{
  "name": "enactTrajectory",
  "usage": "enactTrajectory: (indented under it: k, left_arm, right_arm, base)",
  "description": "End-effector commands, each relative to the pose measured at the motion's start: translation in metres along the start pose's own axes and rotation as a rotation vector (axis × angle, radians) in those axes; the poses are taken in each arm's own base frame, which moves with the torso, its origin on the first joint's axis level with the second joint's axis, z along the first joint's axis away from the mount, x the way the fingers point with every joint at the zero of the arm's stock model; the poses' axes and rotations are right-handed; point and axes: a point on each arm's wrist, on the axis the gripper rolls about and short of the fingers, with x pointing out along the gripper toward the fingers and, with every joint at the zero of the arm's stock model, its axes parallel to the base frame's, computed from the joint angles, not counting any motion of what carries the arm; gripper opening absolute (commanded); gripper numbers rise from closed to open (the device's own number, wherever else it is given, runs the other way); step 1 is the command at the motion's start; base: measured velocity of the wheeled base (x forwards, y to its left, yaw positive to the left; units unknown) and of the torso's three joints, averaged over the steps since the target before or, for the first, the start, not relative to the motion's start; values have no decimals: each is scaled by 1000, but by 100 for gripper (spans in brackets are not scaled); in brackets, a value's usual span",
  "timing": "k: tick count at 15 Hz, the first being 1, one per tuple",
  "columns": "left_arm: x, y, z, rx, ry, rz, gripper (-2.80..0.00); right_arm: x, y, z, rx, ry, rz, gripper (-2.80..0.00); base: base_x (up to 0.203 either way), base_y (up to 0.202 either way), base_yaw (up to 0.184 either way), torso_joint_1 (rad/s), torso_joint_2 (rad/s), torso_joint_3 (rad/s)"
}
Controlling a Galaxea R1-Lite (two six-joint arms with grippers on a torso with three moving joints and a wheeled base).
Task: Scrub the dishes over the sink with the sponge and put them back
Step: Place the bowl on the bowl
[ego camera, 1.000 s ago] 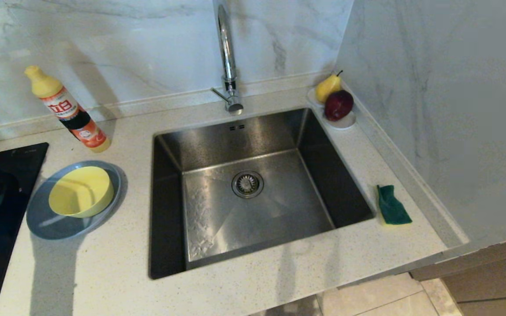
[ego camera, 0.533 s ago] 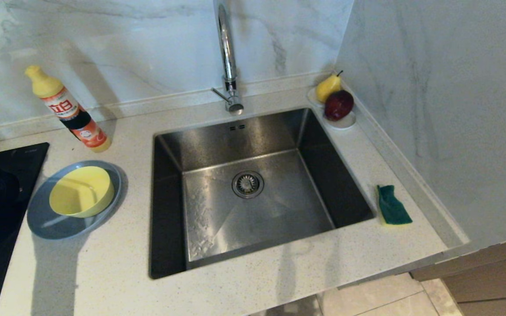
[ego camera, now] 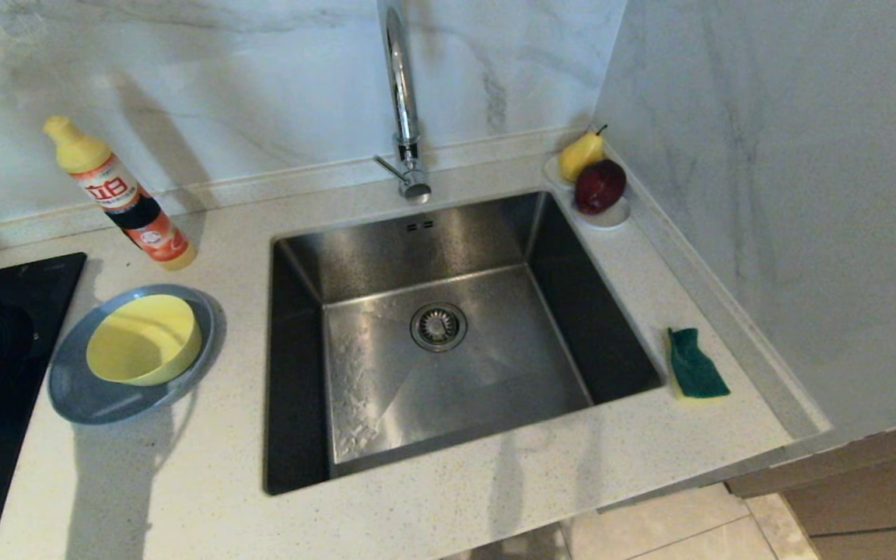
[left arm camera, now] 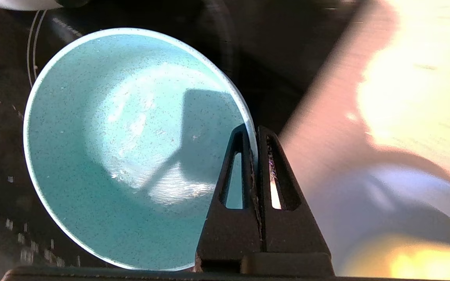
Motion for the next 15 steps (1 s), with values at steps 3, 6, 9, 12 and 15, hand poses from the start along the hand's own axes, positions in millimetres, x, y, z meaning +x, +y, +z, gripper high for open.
enactTrajectory:
  k: [3,6,9,12,15]
  left_arm:
    - [-91,-42,3,53,-43,-163,-280]
    - [-114,-79,-19,122,7,-279,-280]
    - [-123,-110,-52,183,62,-308,-280]
    - [-124,-124,-82,214,132,-318,-280]
    - [-117,-128,-104,240,154,-307,-280]
  right_arm:
    - [0,0,0,0,0,1,-280]
    - [0,0,0,0,0,1,-280]
    - [0,0,0,0,0,1,-280]
    - [0,0,0,0,0,1,-280]
    - [0,0,0,0,0,0,-280]
  base:
    - [0,0,0,0,0,0]
    - [0,0,0,0,0,0]
    - [0,0,0,0,0,0]
    - [0,0,0,0,0,0]
    - [0,0,0,0,0,0]
